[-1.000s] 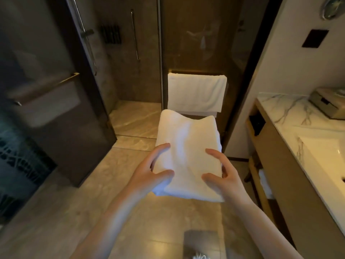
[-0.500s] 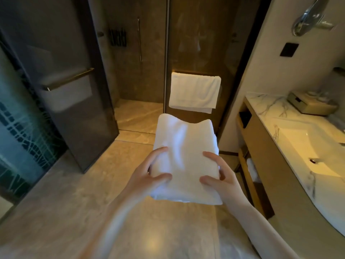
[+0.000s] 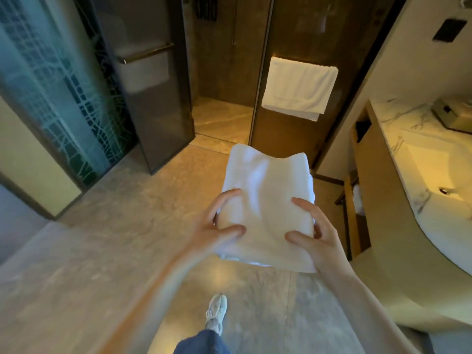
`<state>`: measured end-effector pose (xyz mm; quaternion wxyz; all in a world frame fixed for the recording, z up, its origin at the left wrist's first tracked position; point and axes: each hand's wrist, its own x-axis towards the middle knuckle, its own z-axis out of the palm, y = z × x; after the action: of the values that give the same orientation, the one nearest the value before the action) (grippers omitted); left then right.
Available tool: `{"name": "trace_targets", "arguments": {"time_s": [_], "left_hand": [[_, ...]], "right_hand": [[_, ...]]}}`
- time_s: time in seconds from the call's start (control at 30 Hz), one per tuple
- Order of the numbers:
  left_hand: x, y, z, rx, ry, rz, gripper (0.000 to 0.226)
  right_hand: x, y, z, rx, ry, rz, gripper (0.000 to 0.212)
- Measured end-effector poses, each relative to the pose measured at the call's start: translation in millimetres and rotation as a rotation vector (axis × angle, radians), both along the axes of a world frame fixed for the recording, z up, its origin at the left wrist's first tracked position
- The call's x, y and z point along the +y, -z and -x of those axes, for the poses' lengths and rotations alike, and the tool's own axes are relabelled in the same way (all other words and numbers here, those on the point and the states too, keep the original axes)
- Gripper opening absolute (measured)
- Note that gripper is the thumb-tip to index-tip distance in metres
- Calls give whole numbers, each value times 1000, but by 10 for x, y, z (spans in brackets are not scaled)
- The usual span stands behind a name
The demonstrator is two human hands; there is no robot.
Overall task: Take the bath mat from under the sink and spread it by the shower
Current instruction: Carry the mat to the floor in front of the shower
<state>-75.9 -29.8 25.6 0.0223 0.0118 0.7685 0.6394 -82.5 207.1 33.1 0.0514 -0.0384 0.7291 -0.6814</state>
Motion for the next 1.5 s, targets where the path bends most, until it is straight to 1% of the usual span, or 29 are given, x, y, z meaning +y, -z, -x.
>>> {"name": "trace_targets", "arguments": {"time_s": [0.07, 0.23, 0.37, 0.53, 0.73, 0.9, 0.97, 1.1, 1.23, 1.33, 1.5], "left_hand": [[-54, 35, -350, -2, -22, -23, 67], [-364, 88, -1045, -2, -107, -5, 68], [-705, 127, -1402, 19, -159, -5, 68], [-1316, 163, -1709, 3, -189, 47, 68], [-2367, 135, -2082, -7, -243, 137, 67], [-3379, 62, -2489, -39, -304, 194, 68], [-3714, 60, -2571, -51, -324, 212, 69], [-4162, 96, -2481, -61, -317, 247, 69], [-4367, 176, -2097, -69, -283, 227, 69], [-4473, 246, -1659, -58, -255, 223, 69], [-4653, 235, -690, -50, -228, 195, 71]], "right_hand": [[-68, 49, -259, -19, -13, -6, 60], [-375, 181, -735, -55, -79, -12, 63], [-744, 192, -955, -6, -142, -50, 64], [-1331, 172, -1143, -29, -205, -27, 62], [-2435, 245, -1353, -16, -268, 10, 65], [-3521, 294, -1546, -100, -366, 105, 66], [-3865, 288, -1583, -108, -415, 113, 65], [-4272, 306, -1508, -106, -433, 110, 65], [-4452, 352, -1160, -125, -399, 90, 66], [-4553, 399, -761, -131, -355, 81, 66], [-4731, 427, 139, -112, -317, 75, 67]]}}
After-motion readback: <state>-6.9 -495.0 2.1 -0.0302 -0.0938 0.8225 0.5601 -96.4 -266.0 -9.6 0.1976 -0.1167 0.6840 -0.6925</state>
